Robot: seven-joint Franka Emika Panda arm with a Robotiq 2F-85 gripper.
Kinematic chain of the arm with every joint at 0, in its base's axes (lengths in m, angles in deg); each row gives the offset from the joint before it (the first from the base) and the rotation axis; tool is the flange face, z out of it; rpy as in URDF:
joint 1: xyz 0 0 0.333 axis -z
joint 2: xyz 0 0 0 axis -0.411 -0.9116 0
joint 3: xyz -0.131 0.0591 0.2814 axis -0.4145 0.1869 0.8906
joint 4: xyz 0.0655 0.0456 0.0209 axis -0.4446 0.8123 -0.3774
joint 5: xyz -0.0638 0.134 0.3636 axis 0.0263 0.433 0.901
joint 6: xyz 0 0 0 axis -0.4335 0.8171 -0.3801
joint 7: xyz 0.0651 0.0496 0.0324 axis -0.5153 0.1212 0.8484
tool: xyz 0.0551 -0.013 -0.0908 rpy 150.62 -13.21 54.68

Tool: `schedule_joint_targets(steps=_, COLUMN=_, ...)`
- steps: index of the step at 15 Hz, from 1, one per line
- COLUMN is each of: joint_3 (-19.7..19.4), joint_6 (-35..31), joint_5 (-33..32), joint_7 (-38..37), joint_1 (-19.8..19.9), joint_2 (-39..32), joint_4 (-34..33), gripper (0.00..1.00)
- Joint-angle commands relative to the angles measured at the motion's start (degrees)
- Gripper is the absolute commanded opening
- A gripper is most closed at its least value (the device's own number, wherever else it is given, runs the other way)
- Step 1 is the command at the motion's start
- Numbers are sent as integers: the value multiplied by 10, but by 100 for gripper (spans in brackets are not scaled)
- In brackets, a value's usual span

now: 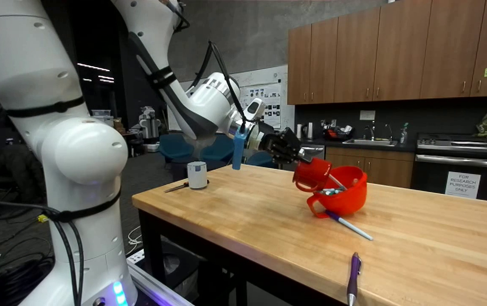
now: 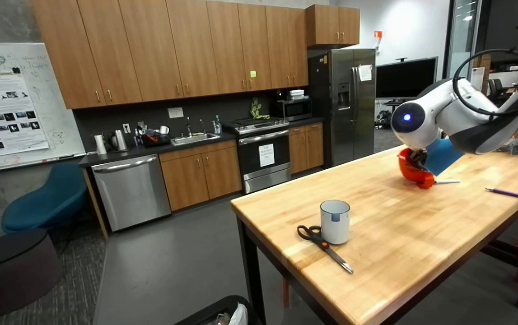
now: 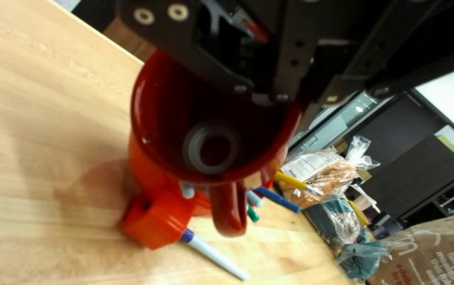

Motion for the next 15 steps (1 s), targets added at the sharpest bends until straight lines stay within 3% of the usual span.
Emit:
schedule_joint_targets(steps=1, joint_3=-19, joint_6=-60, joint_5=26, joint_7=70, joint_1=-12, joint_2=99, joint_4=58, gripper=2)
schedule_joint_targets(steps=3, joint_3=-25, joint_6=-97, joint_5=37, joint_7=93, joint_1=-16, joint_2=136, joint_4=74, gripper=2)
schedule_joint_targets(steps=4, joint_3=-30, joint_6=-121, joint_5=47, joint_7=106, joint_1=-22, joint_2=118, joint_4=44, gripper=2)
schedule_joint_targets(steps=6, joint_3=-35, joint_6=-160, joint_5=72, joint_7=136, joint_1=-29, joint_2=139, joint_4=47, gripper=2)
schedule_joint_targets(steps=9, joint_3=-38, joint_6=-196, joint_5=156, joint_7=211, joint_1=-39, joint_2=143, joint_4=41, gripper=2)
schedule_joint_targets(steps=12, joint_3=-27, joint_6=-200, joint_5=260, joint_7=302, joint_1=-45, joint_2=137, joint_4=41, gripper=2)
schedule_joint_targets(steps=15, joint_3=-51, joint_6=-150, joint_5=361, joint_7=405, joint_1=-111, joint_2=135, joint_4=41, gripper=2)
